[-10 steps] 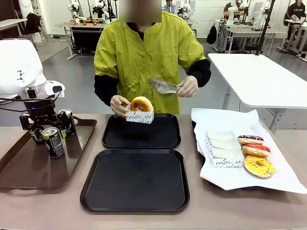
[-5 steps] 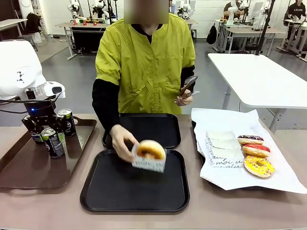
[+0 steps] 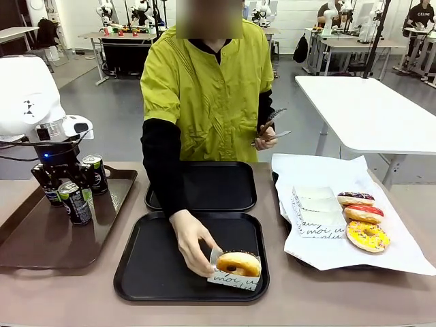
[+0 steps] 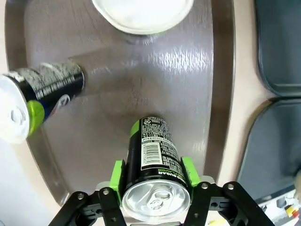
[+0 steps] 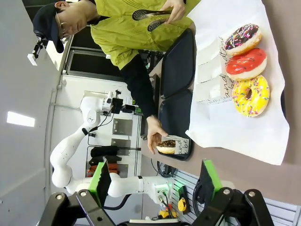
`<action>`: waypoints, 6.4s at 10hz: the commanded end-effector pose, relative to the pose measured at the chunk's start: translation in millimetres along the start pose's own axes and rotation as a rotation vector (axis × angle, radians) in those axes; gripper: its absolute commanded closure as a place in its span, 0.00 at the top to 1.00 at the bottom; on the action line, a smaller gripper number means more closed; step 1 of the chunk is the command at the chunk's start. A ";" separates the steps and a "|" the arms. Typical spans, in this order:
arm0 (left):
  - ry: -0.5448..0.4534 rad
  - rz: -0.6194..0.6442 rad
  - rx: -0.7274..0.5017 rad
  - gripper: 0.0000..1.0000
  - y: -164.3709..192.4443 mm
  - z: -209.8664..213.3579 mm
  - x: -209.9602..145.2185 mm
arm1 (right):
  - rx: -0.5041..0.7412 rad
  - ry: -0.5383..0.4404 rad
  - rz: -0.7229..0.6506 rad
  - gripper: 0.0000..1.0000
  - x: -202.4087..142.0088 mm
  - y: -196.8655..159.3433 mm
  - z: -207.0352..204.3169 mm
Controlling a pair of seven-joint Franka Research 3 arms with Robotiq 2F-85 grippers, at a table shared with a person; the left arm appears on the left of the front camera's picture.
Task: Set up donuts and drinks on trays.
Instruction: Pick up one Pepsi coke and place it on the Flat Tray, then pick up one Pepsi coke from the Handle tray and place it on the Flat Tray without a Pepsi coke.
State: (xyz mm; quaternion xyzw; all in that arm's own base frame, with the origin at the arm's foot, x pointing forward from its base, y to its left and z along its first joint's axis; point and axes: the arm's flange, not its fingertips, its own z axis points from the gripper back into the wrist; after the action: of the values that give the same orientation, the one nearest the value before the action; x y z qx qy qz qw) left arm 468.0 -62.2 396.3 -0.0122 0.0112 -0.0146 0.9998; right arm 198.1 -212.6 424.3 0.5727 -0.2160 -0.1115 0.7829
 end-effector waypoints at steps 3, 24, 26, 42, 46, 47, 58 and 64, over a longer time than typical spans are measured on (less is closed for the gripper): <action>0.009 -0.059 0.060 0.41 -30.5 92.5 -71.4 | 0.025 -0.013 0.017 1.00 2.8 0.1 0.1; -0.070 -0.607 0.107 0.59 -268.9 79.5 -71.6 | 0.025 -0.013 0.017 1.00 2.8 0.1 0.1; -0.035 -0.629 0.054 0.59 -284.1 41.8 -78.2 | 0.025 -0.013 0.017 1.00 2.8 0.1 0.1; -0.019 -0.554 0.079 1.00 -275.0 41.3 -113.3 | 0.025 -0.013 0.017 1.00 2.8 0.1 0.1; -0.050 -0.380 0.076 1.00 -258.2 75.5 -141.7 | 0.025 -0.013 0.017 1.00 2.8 0.1 0.1; -0.022 -0.421 0.093 1.00 -266.8 64.0 -126.7 | 0.025 -0.013 0.017 1.00 2.8 0.1 0.1; -0.056 0.021 -0.035 1.00 -57.7 121.6 -118.7 | 0.025 -0.013 0.017 1.00 2.8 0.1 0.1; -0.104 0.190 0.026 1.00 31.3 82.6 -67.1 | 0.025 -0.013 0.017 1.00 2.8 0.1 0.1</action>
State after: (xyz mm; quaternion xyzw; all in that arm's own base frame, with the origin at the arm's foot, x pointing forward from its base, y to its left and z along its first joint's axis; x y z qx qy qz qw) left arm 400.7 -23.2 484.1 -0.0184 -0.0341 0.0654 0.9971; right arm 197.9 -213.1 423.8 0.5719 -0.2151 -0.1123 0.7836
